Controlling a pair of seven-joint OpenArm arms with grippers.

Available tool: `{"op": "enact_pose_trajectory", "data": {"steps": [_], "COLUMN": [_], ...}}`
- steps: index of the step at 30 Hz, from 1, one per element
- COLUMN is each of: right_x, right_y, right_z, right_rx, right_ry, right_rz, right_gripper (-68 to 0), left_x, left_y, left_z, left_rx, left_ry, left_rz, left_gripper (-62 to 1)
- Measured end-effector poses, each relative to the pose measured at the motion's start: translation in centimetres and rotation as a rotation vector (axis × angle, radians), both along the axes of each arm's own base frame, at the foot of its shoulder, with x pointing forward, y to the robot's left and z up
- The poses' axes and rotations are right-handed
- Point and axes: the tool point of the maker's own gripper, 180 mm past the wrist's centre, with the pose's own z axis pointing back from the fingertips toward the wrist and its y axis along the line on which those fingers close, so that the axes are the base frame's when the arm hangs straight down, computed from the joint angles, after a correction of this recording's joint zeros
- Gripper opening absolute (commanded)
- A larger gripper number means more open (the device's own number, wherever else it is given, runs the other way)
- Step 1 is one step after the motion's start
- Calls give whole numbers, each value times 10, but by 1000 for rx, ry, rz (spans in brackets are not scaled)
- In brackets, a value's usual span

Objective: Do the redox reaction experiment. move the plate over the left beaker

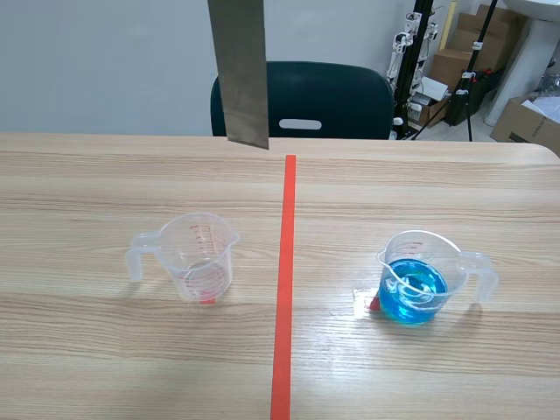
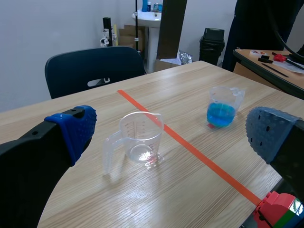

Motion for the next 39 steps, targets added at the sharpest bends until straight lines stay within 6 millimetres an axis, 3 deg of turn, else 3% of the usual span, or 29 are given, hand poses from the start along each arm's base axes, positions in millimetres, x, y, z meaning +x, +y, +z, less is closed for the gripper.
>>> {"op": "enact_pose_trajectory", "data": {"steps": [13, 19, 25, 27, 39], "right_x": [-6, -7, 4, 0, -2], "right_y": [52, 59, 67, 69, 72], "right_z": [11, 11, 1, -3, 6], "right_rx": [34, 36, 26, 12, 22], "right_ry": [18, 25, 70, 72, 60], "right_rz": [124, 156, 152, 188, 207], "right_gripper": [-673, -673, -673, -673, -673], "left_x": [0, 0, 0, 0, 0], "left_y": [0, 0, 0, 0, 0], "left_z": [2, 2, 2, 2, 2], "left_rx": [-8, -7, -8, -8, -7], "left_ry": [-8, -8, -8, -8, -8], "left_rz": [0, 0, 0, 0, 1], "left_gripper": [14, 14, 14, 14, 14]}}
